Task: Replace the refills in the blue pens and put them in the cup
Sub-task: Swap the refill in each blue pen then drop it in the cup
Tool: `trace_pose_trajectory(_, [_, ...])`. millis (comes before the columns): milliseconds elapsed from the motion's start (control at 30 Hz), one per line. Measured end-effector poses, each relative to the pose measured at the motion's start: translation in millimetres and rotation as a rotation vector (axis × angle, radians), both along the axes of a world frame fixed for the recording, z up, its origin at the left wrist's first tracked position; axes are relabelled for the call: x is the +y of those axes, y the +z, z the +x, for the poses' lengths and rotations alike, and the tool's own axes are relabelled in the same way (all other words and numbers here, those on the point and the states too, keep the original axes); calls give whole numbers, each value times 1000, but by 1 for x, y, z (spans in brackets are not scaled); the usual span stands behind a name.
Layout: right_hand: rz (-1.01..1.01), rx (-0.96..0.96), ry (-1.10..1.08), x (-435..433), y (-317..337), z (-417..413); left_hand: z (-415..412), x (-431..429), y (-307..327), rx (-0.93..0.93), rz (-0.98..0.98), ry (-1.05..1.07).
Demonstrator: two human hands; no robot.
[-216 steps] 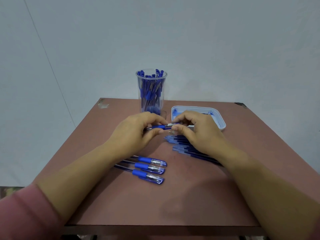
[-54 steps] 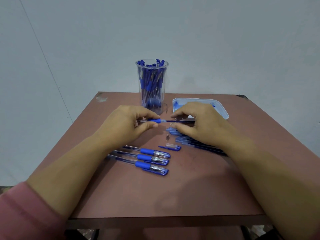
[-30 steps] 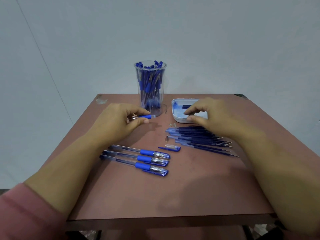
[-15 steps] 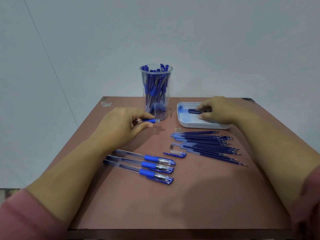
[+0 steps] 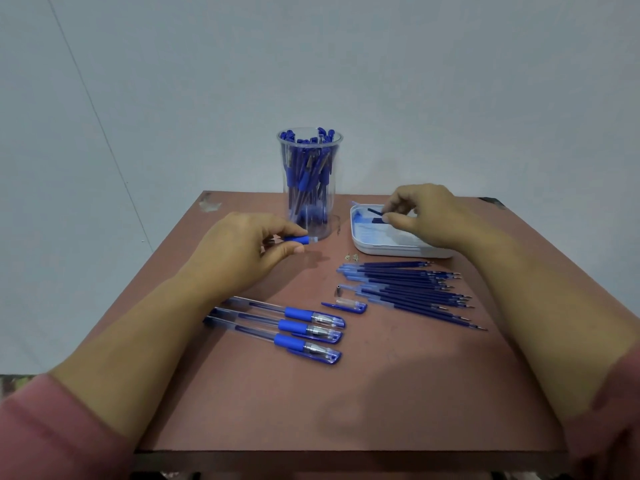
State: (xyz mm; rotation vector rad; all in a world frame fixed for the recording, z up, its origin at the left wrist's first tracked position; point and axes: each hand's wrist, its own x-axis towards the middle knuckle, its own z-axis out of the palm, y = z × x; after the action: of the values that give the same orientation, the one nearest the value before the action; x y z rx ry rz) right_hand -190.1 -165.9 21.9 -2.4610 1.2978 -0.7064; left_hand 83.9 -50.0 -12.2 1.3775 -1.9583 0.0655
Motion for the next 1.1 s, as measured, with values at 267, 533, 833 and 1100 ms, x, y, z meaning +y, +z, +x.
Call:
trace_pose_trajectory(267, [-58, -200, 184, 74, 13, 4, 2, 0, -1, -3, -28, 4])
trace_pose_trajectory(533, [-79, -106, 233, 70, 2, 10, -1, 1, 1, 5, -60, -12])
trace_pose_trajectory(833, [-43, -106, 239, 73, -1, 15, -4, 1, 0, 10, -58, 6])
trace_pose_trajectory(1100, [-54, -128, 229, 73, 0, 14, -3, 2, 1, -4, -51, 32])
